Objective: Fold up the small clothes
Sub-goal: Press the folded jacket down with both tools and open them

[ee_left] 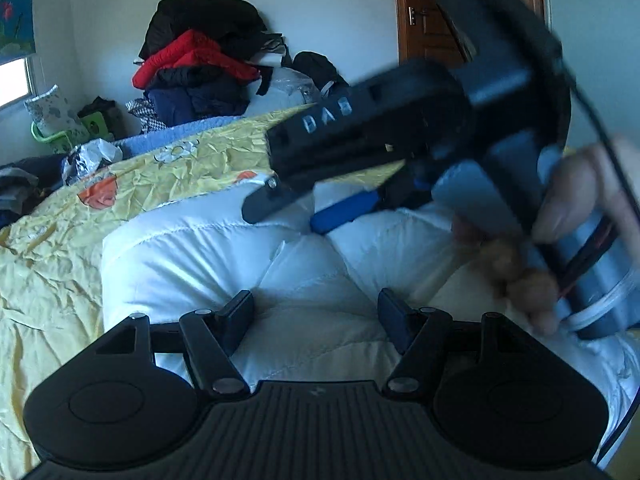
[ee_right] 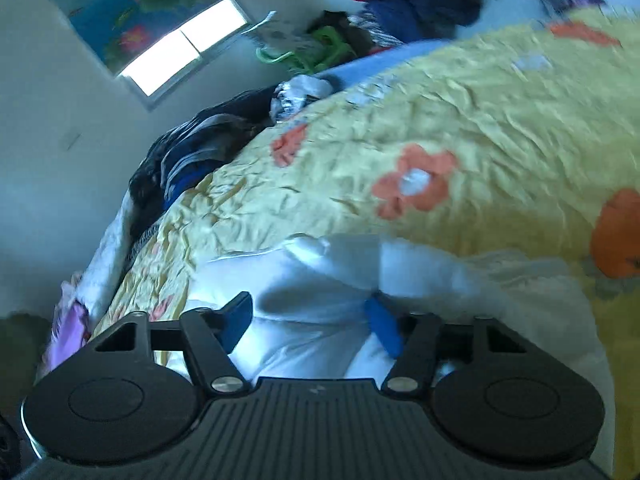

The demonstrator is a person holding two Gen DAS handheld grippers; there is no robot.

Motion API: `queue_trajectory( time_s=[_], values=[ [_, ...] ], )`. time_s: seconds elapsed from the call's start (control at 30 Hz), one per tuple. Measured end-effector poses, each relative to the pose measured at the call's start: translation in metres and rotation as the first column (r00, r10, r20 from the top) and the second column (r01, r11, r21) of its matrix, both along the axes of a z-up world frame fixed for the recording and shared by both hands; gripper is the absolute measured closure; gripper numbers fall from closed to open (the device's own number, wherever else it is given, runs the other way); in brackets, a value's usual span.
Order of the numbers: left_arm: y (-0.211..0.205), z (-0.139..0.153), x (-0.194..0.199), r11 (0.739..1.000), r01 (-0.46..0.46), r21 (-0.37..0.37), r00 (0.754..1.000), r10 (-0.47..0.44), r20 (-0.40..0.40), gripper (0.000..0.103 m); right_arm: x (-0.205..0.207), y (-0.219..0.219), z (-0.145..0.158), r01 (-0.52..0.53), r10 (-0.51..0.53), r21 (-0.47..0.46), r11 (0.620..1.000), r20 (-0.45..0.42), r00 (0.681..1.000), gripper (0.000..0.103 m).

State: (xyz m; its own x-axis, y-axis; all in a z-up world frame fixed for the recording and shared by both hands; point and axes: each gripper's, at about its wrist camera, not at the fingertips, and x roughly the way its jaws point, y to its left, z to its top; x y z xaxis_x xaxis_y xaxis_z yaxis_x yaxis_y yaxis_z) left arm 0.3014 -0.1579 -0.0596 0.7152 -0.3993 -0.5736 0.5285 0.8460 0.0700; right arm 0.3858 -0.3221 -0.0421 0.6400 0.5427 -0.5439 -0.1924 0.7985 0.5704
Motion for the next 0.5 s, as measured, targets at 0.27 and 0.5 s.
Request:
queue_trajectory(
  time_s=[0.27,0.5],
  values=[
    [-0.007,-0.013,0.014,1.0,-0.003,-0.03,1.0,0.002,-0.019,0.035,0.001,0.015,-0.027,-0.032,0.05,-0.165,0.986,0.104,0.993,0.038],
    [-0.008,-0.021,0.011,0.999,-0.006,-0.051,1.0,0.005,-0.016,0.035,0.005,0.004,-0.037,-0.019,0.028,-0.096,0.995,0.096,0.995,0.041]
  ],
)
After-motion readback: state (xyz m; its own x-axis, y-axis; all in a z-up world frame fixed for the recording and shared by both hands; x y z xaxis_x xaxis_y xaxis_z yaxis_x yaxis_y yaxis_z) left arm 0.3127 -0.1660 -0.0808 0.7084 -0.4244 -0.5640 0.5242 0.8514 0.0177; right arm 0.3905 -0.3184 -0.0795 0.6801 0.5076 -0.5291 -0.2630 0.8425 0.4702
